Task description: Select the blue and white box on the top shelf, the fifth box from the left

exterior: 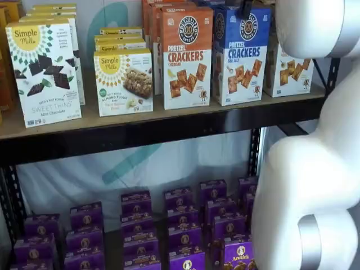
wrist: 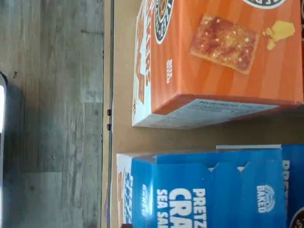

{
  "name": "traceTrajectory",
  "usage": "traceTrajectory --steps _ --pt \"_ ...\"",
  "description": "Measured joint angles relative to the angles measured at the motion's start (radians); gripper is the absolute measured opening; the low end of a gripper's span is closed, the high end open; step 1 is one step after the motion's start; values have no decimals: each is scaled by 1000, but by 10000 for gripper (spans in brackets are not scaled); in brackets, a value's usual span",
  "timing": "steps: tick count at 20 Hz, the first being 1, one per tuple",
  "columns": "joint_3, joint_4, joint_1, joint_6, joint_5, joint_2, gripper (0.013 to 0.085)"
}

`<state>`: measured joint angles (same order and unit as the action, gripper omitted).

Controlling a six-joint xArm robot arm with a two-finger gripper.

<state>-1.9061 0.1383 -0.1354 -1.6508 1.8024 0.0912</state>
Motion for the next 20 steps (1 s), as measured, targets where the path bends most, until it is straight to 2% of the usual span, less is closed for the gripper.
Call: traceTrajectory --steps 10,20 --pt "57 -46 22 0 -44 18 850" --pt "109 -74 27 -7 -67 32 850"
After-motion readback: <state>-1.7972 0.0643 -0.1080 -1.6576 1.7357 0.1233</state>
